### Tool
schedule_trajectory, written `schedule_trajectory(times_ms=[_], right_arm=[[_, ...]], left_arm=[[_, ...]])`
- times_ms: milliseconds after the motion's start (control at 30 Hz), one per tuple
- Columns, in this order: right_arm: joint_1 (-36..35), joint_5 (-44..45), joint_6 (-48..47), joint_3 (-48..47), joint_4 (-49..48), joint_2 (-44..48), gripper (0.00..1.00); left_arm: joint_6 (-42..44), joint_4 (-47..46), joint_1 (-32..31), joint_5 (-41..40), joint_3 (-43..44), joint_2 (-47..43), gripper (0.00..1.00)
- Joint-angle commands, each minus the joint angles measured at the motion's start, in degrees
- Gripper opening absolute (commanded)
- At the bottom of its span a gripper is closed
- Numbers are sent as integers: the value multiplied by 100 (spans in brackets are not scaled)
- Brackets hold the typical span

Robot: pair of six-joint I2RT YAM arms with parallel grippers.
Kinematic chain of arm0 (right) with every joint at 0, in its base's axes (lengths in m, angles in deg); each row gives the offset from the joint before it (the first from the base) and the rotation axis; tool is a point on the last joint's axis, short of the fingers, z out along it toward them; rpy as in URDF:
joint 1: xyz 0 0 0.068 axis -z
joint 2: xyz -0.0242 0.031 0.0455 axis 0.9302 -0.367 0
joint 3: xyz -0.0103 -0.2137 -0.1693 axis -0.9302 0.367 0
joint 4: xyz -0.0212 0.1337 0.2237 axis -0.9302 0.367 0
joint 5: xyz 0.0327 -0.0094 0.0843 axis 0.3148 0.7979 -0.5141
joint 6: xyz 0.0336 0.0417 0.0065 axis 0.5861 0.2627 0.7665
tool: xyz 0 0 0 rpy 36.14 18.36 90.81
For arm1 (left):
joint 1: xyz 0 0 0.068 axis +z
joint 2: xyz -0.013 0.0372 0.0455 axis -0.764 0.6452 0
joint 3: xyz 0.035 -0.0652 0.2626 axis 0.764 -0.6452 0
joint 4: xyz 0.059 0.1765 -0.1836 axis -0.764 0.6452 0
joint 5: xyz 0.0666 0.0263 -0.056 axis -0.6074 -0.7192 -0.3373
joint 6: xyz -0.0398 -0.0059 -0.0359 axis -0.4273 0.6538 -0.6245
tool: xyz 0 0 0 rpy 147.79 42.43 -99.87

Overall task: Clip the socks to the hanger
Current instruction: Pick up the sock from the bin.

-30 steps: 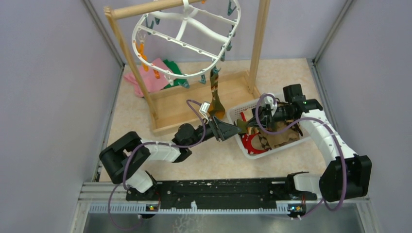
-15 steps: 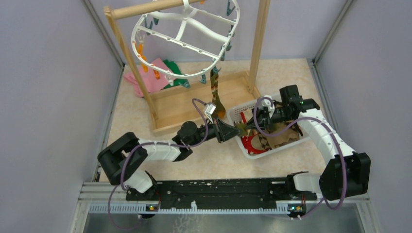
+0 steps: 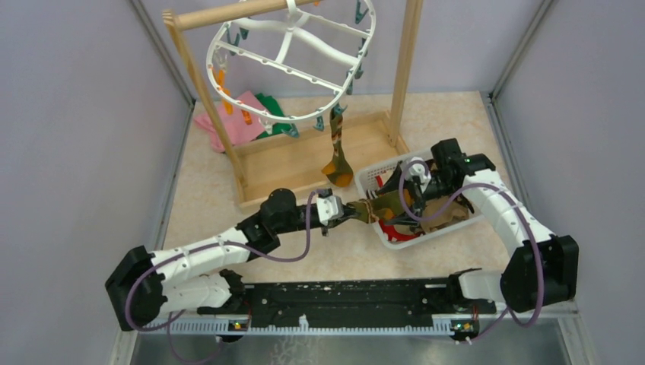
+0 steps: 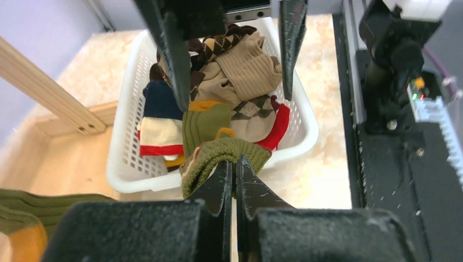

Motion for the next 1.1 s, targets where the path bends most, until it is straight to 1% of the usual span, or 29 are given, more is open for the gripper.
schedule_trajectory(times_ms=[0,67,100,133,200,300,367,467,567,633,700,767,800,933,1000,1067], right_arm=[[-469,-338,-417,-384,408,-157,84],[-578,-393,-759,-703,849,-255,86],[-588,-472,-1073,-929,1193,-316,86],[-588,-489,-1385,-1197,1759,-389,86],[-595,-453,-1936,-1706,2469,-534,86],[-590,-371,-1712,-2130,2502,-541,87],[-594,-381,-1564,-2284,2428,-519,87],[-729,-456,-1291,-2416,2346,-553,88],[-1096,-351,-861,-2357,2041,-548,87],[-1312,-273,-299,-2191,1527,-533,87],[-1478,-268,458,-1910,579,-471,87],[-1631,-293,915,-1644,4,-434,88],[-1690,-310,999,-1560,-122,-437,87],[-1774,-500,825,-1384,-99,-496,87],[-1793,-748,799,-1199,-170,-529,87],[-1896,-903,686,-1072,-184,-592,87]], left_arm=[[2269,846,-222,358,336,-405,0],[2711,1227,-290,451,713,-543,0],[2867,1462,-302,506,949,-591,0],[3017,1731,-306,578,1206,-640,0],[3308,2678,-309,792,1861,-702,0],[3417,3799,-310,1232,2751,-699,0],[3187,4321,-317,1393,3189,-658,0],[2953,5033,-348,1145,3676,-559,0],[2864,5714,-375,1026,4117,-364,0],[2814,6094,-385,1054,4422,-149,0],[2810,6483,-396,1061,4600,66,0],[2796,6768,-406,914,4718,282,0],[2792,6902,-411,809,4779,386,0],[2786,7257,-446,505,4948,684,0],[2824,7276,-451,536,4967,726,0],[2897,7278,-458,738,5004,753,0]])
